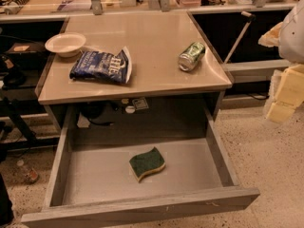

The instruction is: Pick sponge from top drawer and place on counter

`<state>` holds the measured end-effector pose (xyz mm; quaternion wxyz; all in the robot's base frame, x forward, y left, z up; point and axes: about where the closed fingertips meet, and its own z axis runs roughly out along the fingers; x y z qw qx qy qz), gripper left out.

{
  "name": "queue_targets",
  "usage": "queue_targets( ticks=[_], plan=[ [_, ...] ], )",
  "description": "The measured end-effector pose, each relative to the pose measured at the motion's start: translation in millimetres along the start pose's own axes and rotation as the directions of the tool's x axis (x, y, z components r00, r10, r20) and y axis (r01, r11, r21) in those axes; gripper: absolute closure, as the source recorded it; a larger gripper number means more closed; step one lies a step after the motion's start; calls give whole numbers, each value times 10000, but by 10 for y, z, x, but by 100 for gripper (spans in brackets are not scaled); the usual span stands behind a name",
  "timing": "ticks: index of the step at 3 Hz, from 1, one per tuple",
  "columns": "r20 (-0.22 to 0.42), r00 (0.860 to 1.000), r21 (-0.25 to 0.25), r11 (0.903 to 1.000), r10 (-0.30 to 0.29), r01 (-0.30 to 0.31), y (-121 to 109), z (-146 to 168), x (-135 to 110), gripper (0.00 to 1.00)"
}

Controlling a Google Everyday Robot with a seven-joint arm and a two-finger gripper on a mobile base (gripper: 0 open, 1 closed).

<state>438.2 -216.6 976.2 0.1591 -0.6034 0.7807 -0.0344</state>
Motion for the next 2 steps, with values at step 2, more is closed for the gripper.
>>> queue_targets(
  ticks=[2],
  plan=[
    [425, 9988, -220, 9995, -235, 245, 67, 189, -255, 0]
  ],
)
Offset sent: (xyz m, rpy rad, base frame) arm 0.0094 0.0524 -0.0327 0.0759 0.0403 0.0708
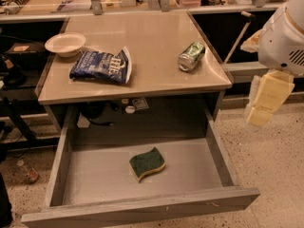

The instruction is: Pick sponge from top drawer and place on counter

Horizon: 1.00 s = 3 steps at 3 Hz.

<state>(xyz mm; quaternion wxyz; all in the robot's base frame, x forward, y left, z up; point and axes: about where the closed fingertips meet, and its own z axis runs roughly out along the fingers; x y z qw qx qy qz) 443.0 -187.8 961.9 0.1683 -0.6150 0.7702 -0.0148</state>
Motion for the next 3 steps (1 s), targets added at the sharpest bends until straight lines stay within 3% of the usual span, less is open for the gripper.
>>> queue_targets(
  ticks=[1, 3],
  plan=[
    [514, 9985, -372, 9991, -181, 201, 112, 139, -242, 0],
    [777, 9964, -377, 9986, -350, 380, 179, 318, -327, 0]
  ],
)
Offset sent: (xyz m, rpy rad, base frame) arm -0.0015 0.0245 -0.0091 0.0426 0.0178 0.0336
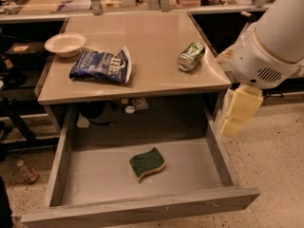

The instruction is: Pick sponge from top drawer and place on counter

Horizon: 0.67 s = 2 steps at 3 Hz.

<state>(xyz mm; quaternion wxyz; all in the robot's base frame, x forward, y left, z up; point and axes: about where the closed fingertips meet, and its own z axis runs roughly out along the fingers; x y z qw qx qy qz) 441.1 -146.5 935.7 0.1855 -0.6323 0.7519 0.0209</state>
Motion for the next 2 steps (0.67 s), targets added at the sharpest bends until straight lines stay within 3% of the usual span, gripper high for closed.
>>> queue_targets(
  ticks=[2],
  plan=[
    [941, 9896, -510, 9921, -1092, 1143, -5, 817, -294, 0]
  ],
)
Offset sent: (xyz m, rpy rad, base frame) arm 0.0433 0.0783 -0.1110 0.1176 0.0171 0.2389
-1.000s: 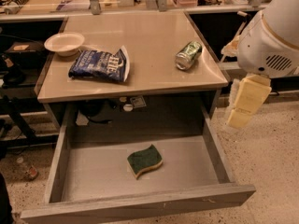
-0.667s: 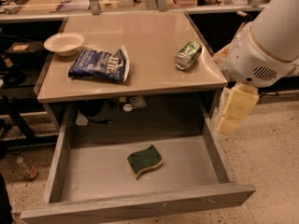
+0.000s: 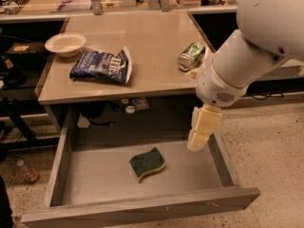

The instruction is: Pick sponge from top drawer and place on counter

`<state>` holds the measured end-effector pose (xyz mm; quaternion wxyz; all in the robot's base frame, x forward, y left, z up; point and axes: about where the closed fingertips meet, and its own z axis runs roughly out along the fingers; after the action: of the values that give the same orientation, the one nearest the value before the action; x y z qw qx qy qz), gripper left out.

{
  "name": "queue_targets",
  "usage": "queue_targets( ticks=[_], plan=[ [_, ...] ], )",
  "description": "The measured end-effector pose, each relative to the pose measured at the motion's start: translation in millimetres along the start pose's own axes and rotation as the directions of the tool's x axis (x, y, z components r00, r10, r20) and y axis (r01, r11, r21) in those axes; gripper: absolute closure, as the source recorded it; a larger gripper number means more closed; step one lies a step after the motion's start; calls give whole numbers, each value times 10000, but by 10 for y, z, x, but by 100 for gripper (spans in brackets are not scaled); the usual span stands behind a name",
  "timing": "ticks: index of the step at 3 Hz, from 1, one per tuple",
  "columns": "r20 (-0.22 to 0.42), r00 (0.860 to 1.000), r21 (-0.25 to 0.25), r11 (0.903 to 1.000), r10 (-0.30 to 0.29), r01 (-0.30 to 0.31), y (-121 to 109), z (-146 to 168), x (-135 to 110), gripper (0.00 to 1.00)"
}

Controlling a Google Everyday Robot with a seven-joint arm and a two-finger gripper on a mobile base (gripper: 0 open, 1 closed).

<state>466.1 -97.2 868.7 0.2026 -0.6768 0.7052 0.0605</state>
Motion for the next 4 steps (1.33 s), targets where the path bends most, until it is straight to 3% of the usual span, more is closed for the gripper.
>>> queue_targets(
  ticks=[1, 3, 4],
  plan=[
    [485, 9981, -588, 9974, -389, 418, 39, 406, -97, 0],
    [475, 9966, -748, 9946, -679, 713, 142, 570, -140, 0],
    [536, 9903, -982, 9862, -1285, 1333, 293, 920, -324, 0]
  ],
)
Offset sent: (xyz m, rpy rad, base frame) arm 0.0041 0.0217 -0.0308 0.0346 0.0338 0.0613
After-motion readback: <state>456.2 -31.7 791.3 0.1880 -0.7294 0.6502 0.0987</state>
